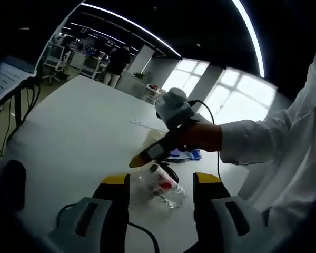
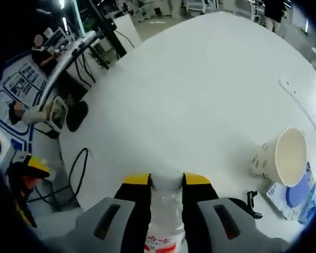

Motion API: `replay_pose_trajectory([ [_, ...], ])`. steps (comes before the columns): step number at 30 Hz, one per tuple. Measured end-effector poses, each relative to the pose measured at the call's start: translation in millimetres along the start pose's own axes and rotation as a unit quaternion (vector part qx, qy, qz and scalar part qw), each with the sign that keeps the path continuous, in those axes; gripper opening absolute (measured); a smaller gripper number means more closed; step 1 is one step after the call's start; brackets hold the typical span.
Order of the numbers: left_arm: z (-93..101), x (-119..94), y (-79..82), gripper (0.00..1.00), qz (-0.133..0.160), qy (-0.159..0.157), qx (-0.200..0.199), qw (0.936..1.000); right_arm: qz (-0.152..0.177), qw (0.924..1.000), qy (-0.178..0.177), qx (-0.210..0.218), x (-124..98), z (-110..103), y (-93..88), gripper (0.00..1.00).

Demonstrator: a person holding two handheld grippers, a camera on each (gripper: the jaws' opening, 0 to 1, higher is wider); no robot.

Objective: Arrange the tabletop items into an orderly group along one side of the table until the central work area is clear of visible clutter.

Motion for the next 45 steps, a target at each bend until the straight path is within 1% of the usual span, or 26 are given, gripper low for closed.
replay_pose_trajectory([
  [3,1.2,9,-4.6,0.49,-0.009,-0.005,-0.002,0.9999,0.014,0.9999,-0.004,-0.003,-9,-2,1.2,0.19],
  [5,2.1,18,-8.2,0.49,-0.015,-0.01,-0.001,0.9998,0.022,0.9997,-0.006,-0.003,-14,-2,1.5,0.19],
  [8,4.9,36,-15.8,0.52,-0.026,-0.021,-0.005,0.9994,0.033,0.9993,-0.013,-0.006,-23,-4,0.2,0.19],
  [9,4.7,38,-17.4,0.53,-0.029,-0.021,-0.006,0.9994,0.035,0.9993,-0.013,-0.006,-23,-5,0.0,0.19],
  [12,4.5,57,-28.7,0.58,-0.047,-0.024,-0.001,0.9986,0.047,0.9987,-0.018,-0.01,-33,-7,-1.3,0.19],
  [15,11.4,69,-35.3,0.63,-0.059,-0.039,0.004,0.9975,0.057,0.9981,-0.021,-0.008,-41,-8,-2.8,0.19],
  [18,12.6,80,-42.1,0.66,-0.066,-0.042,0.007,0.9969,0.065,0.9976,-0.025,-0.004,-47,-6,-5.0,0.19],
  [20,12.7,89,-48.5,0.67,-0.073,-0.044,0.014,0.9963,0.07,0.9972,-0.027,0.0,-51,-5,-6.1,0.19],
  [23,16.0,103,-59.9,0.68,-0.088,-0.056,0.011,0.9944,0.078,0.9964,-0.032,0.003,-57,-6,-8.5,0.19],
  [26,18.7,112,-65.8,0.68,-0.091,-0.063,0.01,0.9939,0.085,0.9957,-0.036,0.005,-63,-7,-11.1,0.19],
  [28,21.3,117,-70.5,0.68,-0.092,-0.069,0.012,0.9933,0.088,0.9954,-0.037,0.008,-66,-8,-13.0,0.19],
  [29,24.2,120,-74.7,0.67,-0.098,-0.078,0.015,0.992,0.09,0.9952,-0.038,0.008,-68,-9,-14.9,0.19],
  [31,27.5,123,-80.8,0.67,-0.104,-0.082,0.021,0.9909,0.092,0.9949,-0.038,0.013,-71,-10,-17.6,0.19],
  [34,29.9,127,-86.3,0.63,-0.109,-0.088,0.031,0.9896,0.099,0.9941,-0.041,0.017,-76,-10,-20.3,0.19],
  [36,32.2,129,-86.8,0.6,-0.106,-0.09,0.038,0.9896,0.102,0.9937,-0.044,0.017,-78,-11,-21.6,0.19],
  [38,35.4,131,-85.8,0.53,-0.099,-0.094,0.044,0.9897,0.104,0.9933,-0.045,0.02,-79,-11,-22.8,0.19],
  [39,34.7,133,-86.4,0.53,-0.099,-0.089,0.046,0.99,0.104,0.9933,-0.046,0.02,-80,-11,-23.9,0.19],
  [41,33.2,134,-87.3,0.48,-0.097,-0.086,0.056,0.99,0.106,0.9929,-0.046,0.024,-82,-10,-26.3,0.19],
  [42,35.5,135,-88.0,0.48,-0.097,-0.095,0.049,0.9895,0.11,0.9925,-0.047,0.027,-83,-9,-27.2,0.19],
  [43,36.5,135,-90.4,0.47,-0.106,-0.096,0.043,0.9888,0.109,0.9925,-0.045,0.031,-83,-8,-28.0,0.19],
  [45,37.8,136,-88.8,0.47,-0.099,-0.093,0.059,0.989,0.109,0.9925,-0.048,0.03,-86,-9,-29.7,0.19],
])
Point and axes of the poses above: the point that each gripper's makers call its tool centre point, and the gripper's own axes: x roughly forward along the fingers, z roughly to its right, y roughly out of its top, the point moved 3 cm from there along -x, roughly backward along the fingers, and after that the axes turned 3 degrees about -x, right-handed, at the moved point
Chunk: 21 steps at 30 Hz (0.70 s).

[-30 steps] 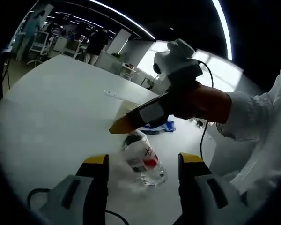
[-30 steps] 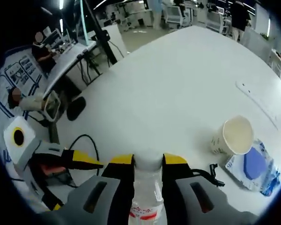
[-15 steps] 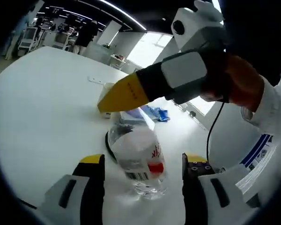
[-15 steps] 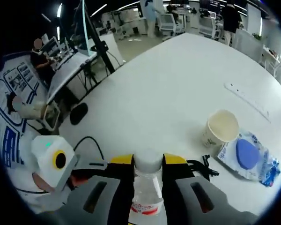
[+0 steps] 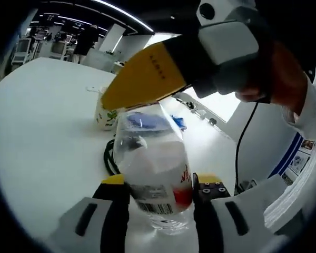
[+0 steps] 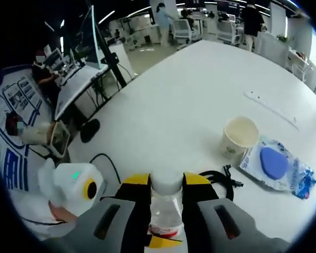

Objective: Arrange the tabletop items into an orderly group along one side of the table until the central work area is clear of visible clutter.

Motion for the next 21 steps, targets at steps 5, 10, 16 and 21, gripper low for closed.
replay_pose_trajectory([
  [5,3.1,-2,-2.6,0.44,-0.006,-0.008,-0.01,0.9999,0.004,1.0,0.002,0.004,-7,-2,-2.6,0.19],
  [10,5.9,-3,-4.3,0.41,-0.017,-0.017,-0.008,0.9997,0.011,0.9998,0.006,0.013,-14,-2,-6.3,0.19],
  [16,8.0,-5,-5.6,0.39,-0.029,-0.023,-0.003,0.9993,0.02,0.9995,0.013,0.02,-19,-3,-9.1,0.19],
  [21,6.8,-8,-1.5,0.39,-0.037,-0.024,0.016,0.9989,0.034,0.999,0.02,0.023,-25,-5,-5.5,0.19],
])
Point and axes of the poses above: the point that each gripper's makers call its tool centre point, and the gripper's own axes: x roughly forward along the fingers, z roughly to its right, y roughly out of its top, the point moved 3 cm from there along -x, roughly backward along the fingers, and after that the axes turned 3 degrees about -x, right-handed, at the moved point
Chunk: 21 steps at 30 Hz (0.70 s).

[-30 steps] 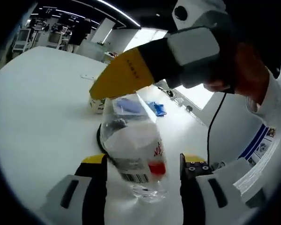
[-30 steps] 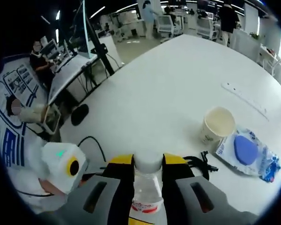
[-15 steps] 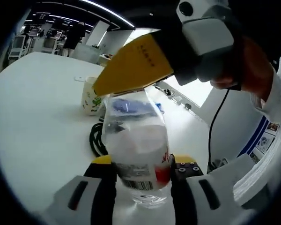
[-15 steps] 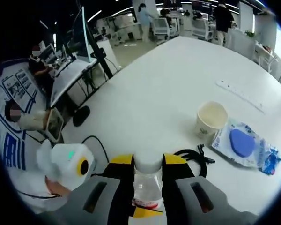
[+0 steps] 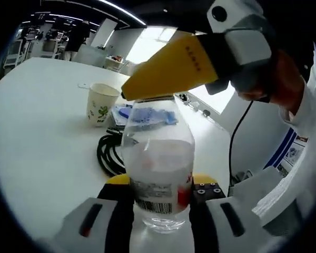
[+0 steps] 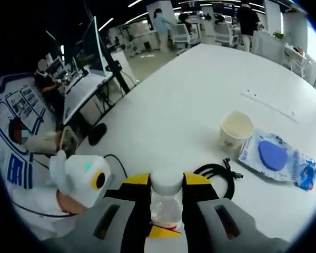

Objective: Arrange the tabletop items into an orderly group along one side of the table until the central work area is clear of visible clutter.

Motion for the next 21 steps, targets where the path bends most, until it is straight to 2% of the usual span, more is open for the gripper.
replay_pose_trajectory([
  [7,-4.3,-7,15.4,0.39,-0.008,0.0,0.031,0.9995,0.029,0.9996,0.008,0.001,-6,-2,14.2,0.19],
  [21,-27.4,-17,67.8,0.39,0.002,0.004,0.109,0.994,0.104,0.9938,0.014,-0.036,-16,-3,62.9,0.2],
])
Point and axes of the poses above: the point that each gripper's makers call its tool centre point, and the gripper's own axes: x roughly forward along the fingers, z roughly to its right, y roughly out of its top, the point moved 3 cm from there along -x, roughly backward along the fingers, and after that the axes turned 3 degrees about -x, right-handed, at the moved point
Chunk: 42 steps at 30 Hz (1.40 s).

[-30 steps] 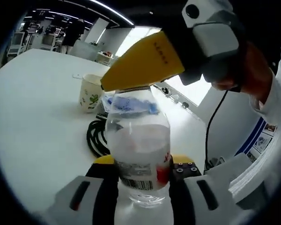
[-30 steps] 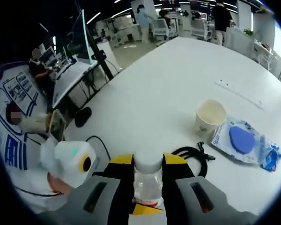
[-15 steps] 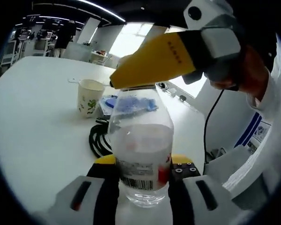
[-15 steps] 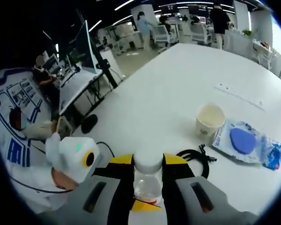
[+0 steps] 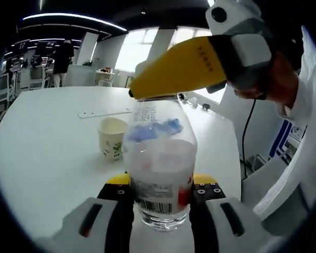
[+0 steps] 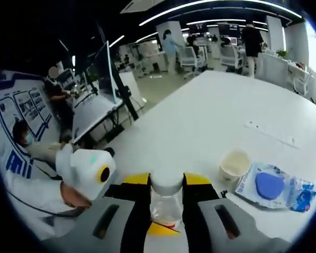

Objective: Arrange the tabletop items into an orderly group along one side of the table until the central work area is clear of visible clutter.

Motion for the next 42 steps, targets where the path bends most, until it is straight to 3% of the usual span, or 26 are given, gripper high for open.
replay_pose_trajectory([
  [11,-36.8,1,28.3,0.4,0.001,-0.006,0.058,0.9983,0.073,0.9964,-0.016,-0.04,13,8,31.0,0.2],
  [24,-74.2,14,39.5,0.4,-0.008,-0.008,0.094,0.9955,0.1,0.9918,-0.041,-0.069,39,23,44.6,0.2],
  [32,-92.4,27,38.0,0.4,-0.02,-0.017,0.107,0.9939,0.102,0.9902,-0.062,-0.072,54,38,45.0,0.2],
  [42,-108.2,41,36.1,0.4,-0.02,-0.028,0.113,0.993,0.103,0.9847,-0.088,-0.11,69,47,42.6,0.2],
])
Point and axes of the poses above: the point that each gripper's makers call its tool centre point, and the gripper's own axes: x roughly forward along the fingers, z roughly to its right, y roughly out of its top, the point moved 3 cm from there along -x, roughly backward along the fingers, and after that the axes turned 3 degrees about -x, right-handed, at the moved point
